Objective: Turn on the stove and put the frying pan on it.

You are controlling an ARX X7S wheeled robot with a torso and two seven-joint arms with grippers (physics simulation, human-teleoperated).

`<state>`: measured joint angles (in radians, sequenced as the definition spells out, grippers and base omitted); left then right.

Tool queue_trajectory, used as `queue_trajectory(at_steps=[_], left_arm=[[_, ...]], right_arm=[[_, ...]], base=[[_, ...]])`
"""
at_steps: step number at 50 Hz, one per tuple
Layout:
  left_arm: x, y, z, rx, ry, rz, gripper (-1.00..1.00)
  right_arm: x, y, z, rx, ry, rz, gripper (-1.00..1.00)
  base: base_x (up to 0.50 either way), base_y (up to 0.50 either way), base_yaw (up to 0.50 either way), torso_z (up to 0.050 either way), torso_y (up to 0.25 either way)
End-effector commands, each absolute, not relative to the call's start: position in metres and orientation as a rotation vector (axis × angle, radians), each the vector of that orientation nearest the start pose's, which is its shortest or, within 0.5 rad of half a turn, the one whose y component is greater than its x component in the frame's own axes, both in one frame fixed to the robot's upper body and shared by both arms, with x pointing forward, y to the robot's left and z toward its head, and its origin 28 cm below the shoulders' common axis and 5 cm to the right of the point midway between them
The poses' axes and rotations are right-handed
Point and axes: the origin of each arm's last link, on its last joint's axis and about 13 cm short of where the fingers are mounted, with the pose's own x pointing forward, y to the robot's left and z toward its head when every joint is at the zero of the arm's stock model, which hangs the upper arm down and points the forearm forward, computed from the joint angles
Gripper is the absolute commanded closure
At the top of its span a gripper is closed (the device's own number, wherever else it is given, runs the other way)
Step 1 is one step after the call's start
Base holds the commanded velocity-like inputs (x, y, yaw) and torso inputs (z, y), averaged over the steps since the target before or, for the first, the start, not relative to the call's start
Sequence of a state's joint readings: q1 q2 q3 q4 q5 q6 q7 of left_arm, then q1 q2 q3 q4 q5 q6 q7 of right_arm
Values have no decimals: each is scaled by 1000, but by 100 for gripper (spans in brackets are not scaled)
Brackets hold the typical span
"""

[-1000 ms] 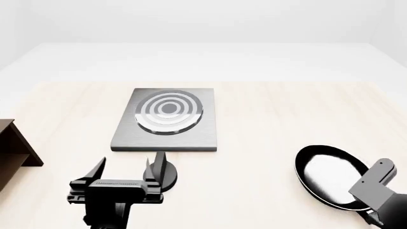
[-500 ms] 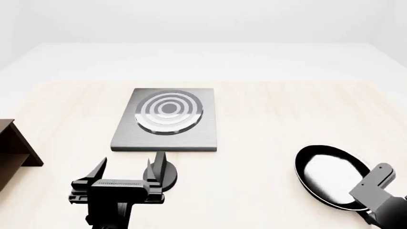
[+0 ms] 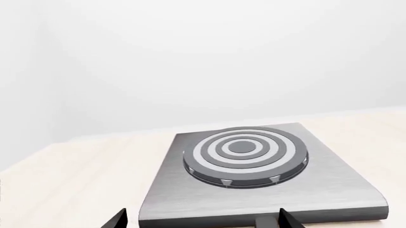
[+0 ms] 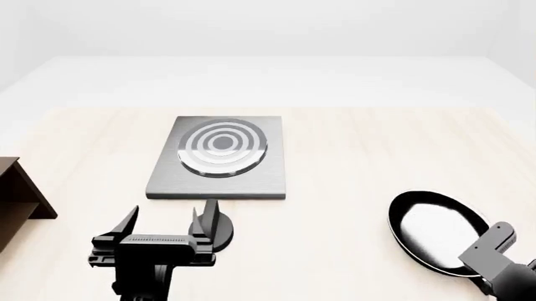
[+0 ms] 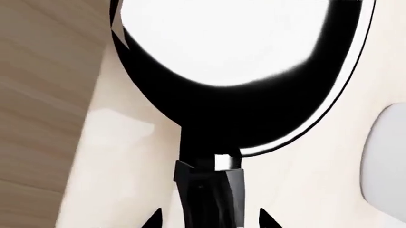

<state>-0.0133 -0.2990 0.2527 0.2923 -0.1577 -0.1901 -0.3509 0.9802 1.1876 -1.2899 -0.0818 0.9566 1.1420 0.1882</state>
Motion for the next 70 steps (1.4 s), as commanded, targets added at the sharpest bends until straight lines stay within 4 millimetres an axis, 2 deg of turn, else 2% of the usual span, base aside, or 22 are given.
queue_trajectory(at_steps=[1, 7, 17, 22, 28, 30, 39, 44, 61, 70], left_arm=[[206, 215, 56, 142, -67, 63, -100], [206, 215, 56, 141, -67, 63, -100], [206, 215, 57, 142, -69, 62, -100], [204, 215, 58, 145, -74, 58, -100], [204, 215, 60, 143, -81, 57, -100], [204, 215, 58, 142, -73, 60, -100], [202, 215, 58, 140, -75, 53, -100], [202, 215, 59, 138, -78, 55, -100], [202, 216, 59, 141, -80, 58, -100], [201, 216, 59, 141, -81, 58, -100]], right_arm=[[202, -288, 93, -869, 1187, 46, 100], [204, -288, 96, -869, 1176, 36, 100], [206, -286, 122, -888, 1131, 35, 100], [209, -283, 149, -901, 1071, 27, 100], [214, -278, 170, -949, 1038, 19, 100], [217, -275, 186, -955, 994, 7, 100], [219, -269, 219, -984, 926, -17, 100], [221, -265, 244, -997, 856, -28, 100], [237, -249, 281, -1017, 682, -3, 100], [255, -238, 295, -1005, 548, 13, 100]], base=[[0, -4, 3, -11, 0], [7, -4, 3, -6, 0], [4, -2, 2, -3, 0], [0, 0, 1, 0, 0], [0, 0, 0, 0, 0], [0, 0, 0, 0, 0], [0, 0, 1, 0, 0], [2, 0, 0, 0, 0], [0, 0, 0, 0, 1], [0, 0, 0, 0, 1]])
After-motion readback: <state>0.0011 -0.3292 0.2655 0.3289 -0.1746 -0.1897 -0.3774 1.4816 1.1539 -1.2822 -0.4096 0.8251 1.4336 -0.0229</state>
